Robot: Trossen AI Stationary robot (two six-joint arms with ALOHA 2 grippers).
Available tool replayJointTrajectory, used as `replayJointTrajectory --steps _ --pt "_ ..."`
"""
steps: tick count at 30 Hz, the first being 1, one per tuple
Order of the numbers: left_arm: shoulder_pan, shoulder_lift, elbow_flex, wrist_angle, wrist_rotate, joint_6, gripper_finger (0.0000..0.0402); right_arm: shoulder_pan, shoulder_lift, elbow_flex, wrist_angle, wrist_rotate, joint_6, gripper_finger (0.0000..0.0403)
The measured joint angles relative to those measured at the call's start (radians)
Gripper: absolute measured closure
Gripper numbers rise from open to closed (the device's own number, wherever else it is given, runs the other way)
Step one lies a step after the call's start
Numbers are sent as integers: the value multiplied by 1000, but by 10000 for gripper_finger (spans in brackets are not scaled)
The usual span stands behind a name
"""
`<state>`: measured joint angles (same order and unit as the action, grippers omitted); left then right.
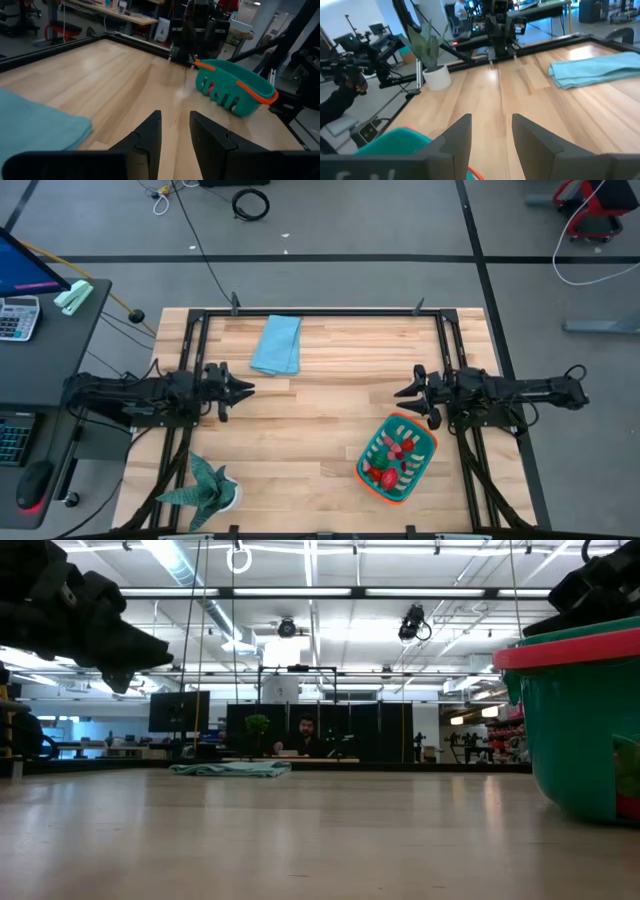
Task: Pick and placing Produce into tupperware
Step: Return to Home Position
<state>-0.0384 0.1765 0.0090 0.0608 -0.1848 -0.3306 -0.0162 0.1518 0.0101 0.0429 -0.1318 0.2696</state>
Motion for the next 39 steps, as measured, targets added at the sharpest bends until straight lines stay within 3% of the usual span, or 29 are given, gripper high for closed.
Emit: replayJointTrajectory --steps 39 --pt "2 0 -2 -4 -2 2 294 0 26 0 0 0 0 253"
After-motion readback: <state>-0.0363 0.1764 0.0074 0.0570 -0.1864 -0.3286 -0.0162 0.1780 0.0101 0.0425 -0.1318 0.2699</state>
